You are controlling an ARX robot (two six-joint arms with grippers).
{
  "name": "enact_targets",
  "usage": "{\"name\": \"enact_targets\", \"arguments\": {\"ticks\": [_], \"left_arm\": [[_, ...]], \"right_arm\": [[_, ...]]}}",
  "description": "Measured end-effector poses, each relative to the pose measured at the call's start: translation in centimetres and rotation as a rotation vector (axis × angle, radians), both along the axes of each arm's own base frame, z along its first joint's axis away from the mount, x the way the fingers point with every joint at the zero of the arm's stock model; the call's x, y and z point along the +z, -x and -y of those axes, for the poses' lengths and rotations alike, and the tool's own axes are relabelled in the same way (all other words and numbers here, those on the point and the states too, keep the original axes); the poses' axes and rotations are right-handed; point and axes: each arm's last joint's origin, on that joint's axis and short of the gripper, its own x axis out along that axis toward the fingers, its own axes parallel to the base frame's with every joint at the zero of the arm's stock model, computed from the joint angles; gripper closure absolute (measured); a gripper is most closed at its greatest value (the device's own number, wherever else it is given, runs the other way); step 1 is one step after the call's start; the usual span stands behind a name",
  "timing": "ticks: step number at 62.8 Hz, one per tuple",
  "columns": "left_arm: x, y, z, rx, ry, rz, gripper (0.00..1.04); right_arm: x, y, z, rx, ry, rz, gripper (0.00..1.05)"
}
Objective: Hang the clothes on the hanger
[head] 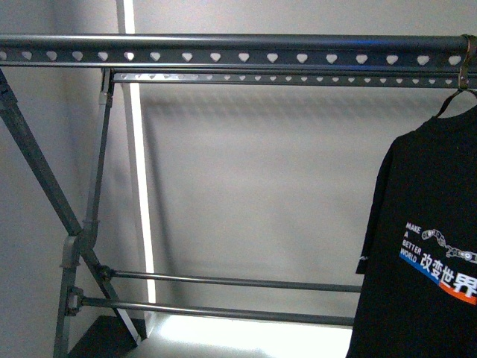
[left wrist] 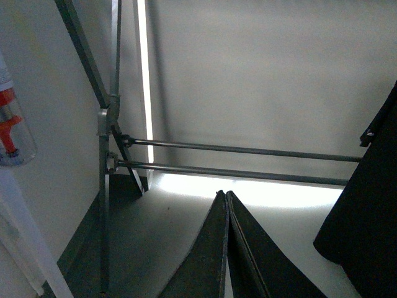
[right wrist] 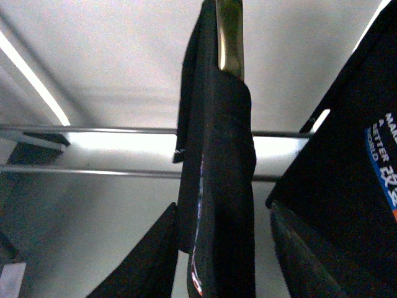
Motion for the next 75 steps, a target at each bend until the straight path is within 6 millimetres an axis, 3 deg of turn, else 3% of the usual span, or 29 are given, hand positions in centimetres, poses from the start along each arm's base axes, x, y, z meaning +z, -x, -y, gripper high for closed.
{"name": "enact_targets", "arguments": {"ticks": [7, 13, 16, 20, 24, 26, 33, 41, 42, 45, 49, 57, 72, 75], "left_arm": [[0.1, 0.4, 0.0, -0.001, 0.0, 0.005, 1.01], [0.2, 0.7, 0.0, -0.001, 0.0, 0.009, 1.01], [0.2, 0.8, 0.0, 0.0, 0.0, 0.009, 1.01], [0.2, 1.1, 0.0, -0.001, 0.0, 0.01, 1.01], [0.3, 1.2, 0.0, 0.0, 0.0, 0.011, 1.01], [0.3, 1.3, 0.0, -0.001, 0.0, 0.012, 1.01], [0.3, 1.6, 0.0, 0.0, 0.0, 0.012, 1.01], [0.3, 1.9, 0.0, -0.001, 0.0, 0.012, 1.01], [0.3, 1.9, 0.0, -0.001, 0.0, 0.013, 1.01], [0.3, 2.1, 0.0, 0.0, 0.0, 0.011, 1.01], [0.2, 2.2, 0.0, 0.0, 0.0, 0.011, 1.01], [0.2, 2.4, 0.0, -0.001, 0.0, 0.01, 1.01], [-0.1, 3.5, 0.0, -0.003, 0.0, 0.005, 1.01], [-0.1, 3.5, 0.0, -0.003, 0.0, 0.005, 1.01]], "right_arm": [[1.2, 1.5, -0.5, 0.016, -0.008, 0.094, 0.42], [3.3, 4.5, -1.2, 0.028, 0.001, 0.235, 0.27], [4.3, 6.2, -1.6, 0.03, 0.014, 0.314, 0.2], [5.6, 10.5, -2.4, 0.043, 0.039, 0.467, 0.06], [5.6, 14.1, -3.0, 0.052, 0.044, 0.568, 0.07], [5.2, 16.6, -3.4, 0.055, 0.036, 0.62, 0.08], [2.1, 22.3, -4.6, 0.04, 0.001, 0.7, 0.07], [-4.1, 27.7, -6.5, 0.012, -0.052, 0.692, 0.07], [-5.8, 28.7, -7.0, 0.004, -0.056, 0.682, 0.07], [-9.0, 30.5, -8.0, -0.014, -0.043, 0.561, 0.17], [-11.2, 31.5, -8.9, -0.01, -0.027, 0.463, 0.31], [-13.0, 31.8, -9.5, -0.005, -0.003, 0.44, 0.52], [-15.3, 32.3, -10.8, -0.028, 0.019, 0.445, 1.03], [-15.9, 32.4, -11.4, 0.005, 0.013, 0.44, 1.02]]}}
